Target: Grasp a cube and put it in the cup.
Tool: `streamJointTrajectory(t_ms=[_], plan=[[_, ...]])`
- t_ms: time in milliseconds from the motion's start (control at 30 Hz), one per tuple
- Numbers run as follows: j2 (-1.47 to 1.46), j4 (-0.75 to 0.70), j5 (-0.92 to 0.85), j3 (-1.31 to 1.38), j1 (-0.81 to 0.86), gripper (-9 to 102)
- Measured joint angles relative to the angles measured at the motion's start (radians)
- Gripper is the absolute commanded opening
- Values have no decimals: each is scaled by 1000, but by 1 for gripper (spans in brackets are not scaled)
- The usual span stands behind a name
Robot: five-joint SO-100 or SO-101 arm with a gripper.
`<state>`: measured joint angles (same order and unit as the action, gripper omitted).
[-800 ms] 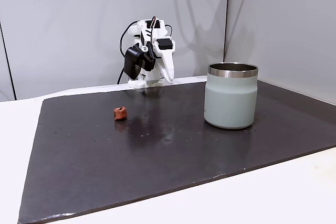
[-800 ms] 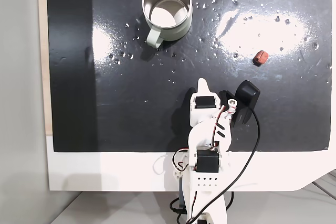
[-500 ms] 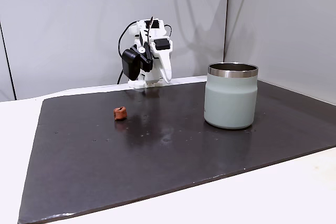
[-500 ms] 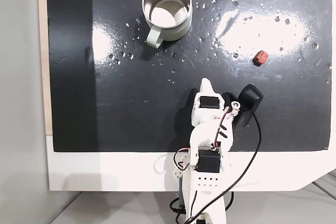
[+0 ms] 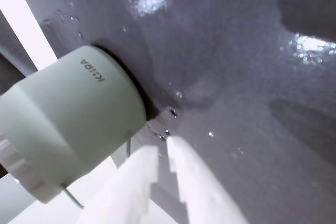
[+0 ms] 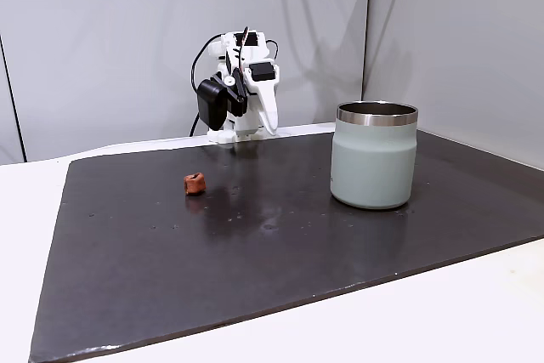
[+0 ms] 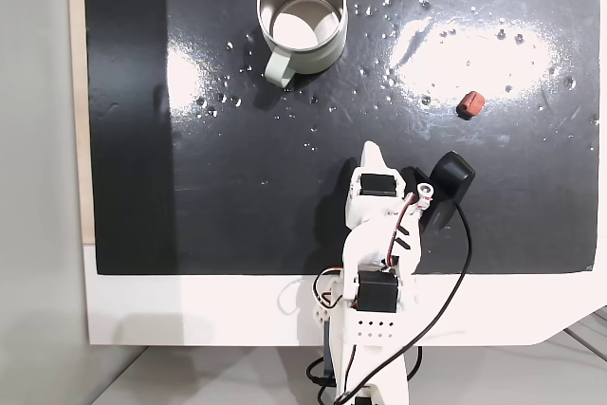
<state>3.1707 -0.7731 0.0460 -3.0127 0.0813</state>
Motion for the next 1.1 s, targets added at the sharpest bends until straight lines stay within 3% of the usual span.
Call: streamJointTrajectory(t_ms=[233, 533, 1100], plan=[[0, -21, -31, 11, 46, 0], [-37, -173, -64, 224, 49, 0], [-704, -460, -71, 966, 207, 0]])
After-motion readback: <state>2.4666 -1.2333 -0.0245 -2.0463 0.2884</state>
